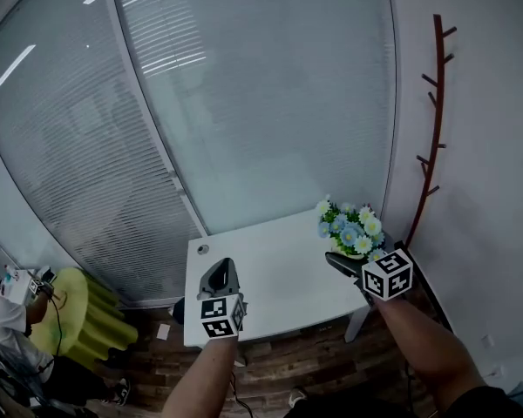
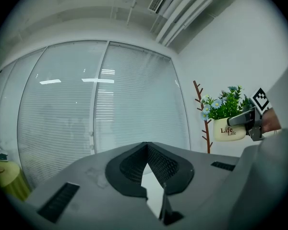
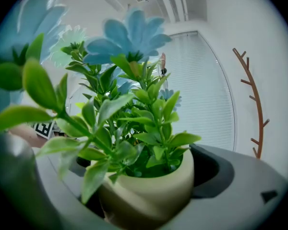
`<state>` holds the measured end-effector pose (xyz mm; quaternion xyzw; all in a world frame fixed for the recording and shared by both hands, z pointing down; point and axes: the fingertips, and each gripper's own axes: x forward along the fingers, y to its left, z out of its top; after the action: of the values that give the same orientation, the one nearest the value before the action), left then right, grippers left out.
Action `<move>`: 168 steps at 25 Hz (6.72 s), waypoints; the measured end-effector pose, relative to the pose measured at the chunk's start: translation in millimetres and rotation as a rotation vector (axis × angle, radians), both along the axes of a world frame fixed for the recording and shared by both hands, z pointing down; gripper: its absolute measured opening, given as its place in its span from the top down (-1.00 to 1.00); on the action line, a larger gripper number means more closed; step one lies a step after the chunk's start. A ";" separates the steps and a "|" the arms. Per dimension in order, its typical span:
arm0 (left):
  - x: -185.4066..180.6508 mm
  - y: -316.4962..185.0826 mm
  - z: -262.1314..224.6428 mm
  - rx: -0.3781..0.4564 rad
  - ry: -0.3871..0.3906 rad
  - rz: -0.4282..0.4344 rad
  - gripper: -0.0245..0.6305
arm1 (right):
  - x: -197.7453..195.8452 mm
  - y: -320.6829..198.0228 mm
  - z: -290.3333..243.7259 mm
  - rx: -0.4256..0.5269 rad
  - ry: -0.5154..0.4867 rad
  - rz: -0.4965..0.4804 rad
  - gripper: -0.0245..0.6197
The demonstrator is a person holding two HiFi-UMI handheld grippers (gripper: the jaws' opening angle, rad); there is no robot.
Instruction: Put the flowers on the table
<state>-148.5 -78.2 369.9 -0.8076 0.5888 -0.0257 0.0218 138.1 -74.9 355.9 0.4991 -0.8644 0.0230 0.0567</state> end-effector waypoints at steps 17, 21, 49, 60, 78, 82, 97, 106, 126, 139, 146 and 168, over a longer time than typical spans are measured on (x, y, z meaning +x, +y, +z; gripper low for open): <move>-60.2 -91.3 11.3 0.025 -0.059 0.066 0.91 | -68.6 -85.3 17.2 0.008 0.008 0.050 -0.82; -64.8 -101.4 11.9 0.024 -0.027 0.072 0.91 | -73.4 -97.7 12.6 0.035 -0.007 0.080 -0.82; -65.5 -204.4 58.8 -0.046 -0.063 -0.012 0.91 | -98.6 -220.9 73.7 -0.041 -0.031 -0.043 -0.82; -44.6 -241.8 90.8 -0.087 -0.047 -0.084 0.91 | -96.4 -260.3 113.8 -0.097 -0.023 -0.150 -0.82; -20.1 -258.7 148.1 -0.104 -0.183 -0.050 0.91 | -105.9 -281.8 195.3 -0.172 -0.055 -0.189 -0.82; -21.8 -259.2 165.4 -0.131 -0.190 -0.046 0.91 | -109.5 -280.9 213.6 -0.185 -0.040 -0.202 -0.82; -24.6 -262.6 214.9 -0.203 -0.161 -0.046 0.91 | -113.8 -284.5 267.1 -0.257 -0.033 -0.192 -0.82; -24.0 -254.8 244.9 -0.257 -0.148 -0.020 0.92 | -121.3 -277.5 300.6 -0.299 -0.013 -0.190 -0.82; -47.6 -232.0 290.4 -0.354 -0.153 -0.050 0.91 | -133.9 -276.8 348.2 -0.311 0.062 -0.203 -0.82; -52.3 -222.3 289.6 -0.358 -0.148 -0.058 0.92 | -136.9 -260.4 352.4 -0.306 0.063 -0.213 -0.82; -47.0 -231.7 259.6 -0.303 -0.140 -0.038 0.92 | -137.4 -244.6 336.1 -0.297 0.046 -0.200 -0.82; -51.3 -211.2 197.6 -0.197 -0.147 -0.030 0.91 | -140.8 -225.2 268.0 -0.182 0.052 -0.154 -0.82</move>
<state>-199.9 -289.4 567.5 -0.7928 0.5923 -0.1429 -0.0151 -2.8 -300.1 623.9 0.4243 -0.8928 0.0841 0.1255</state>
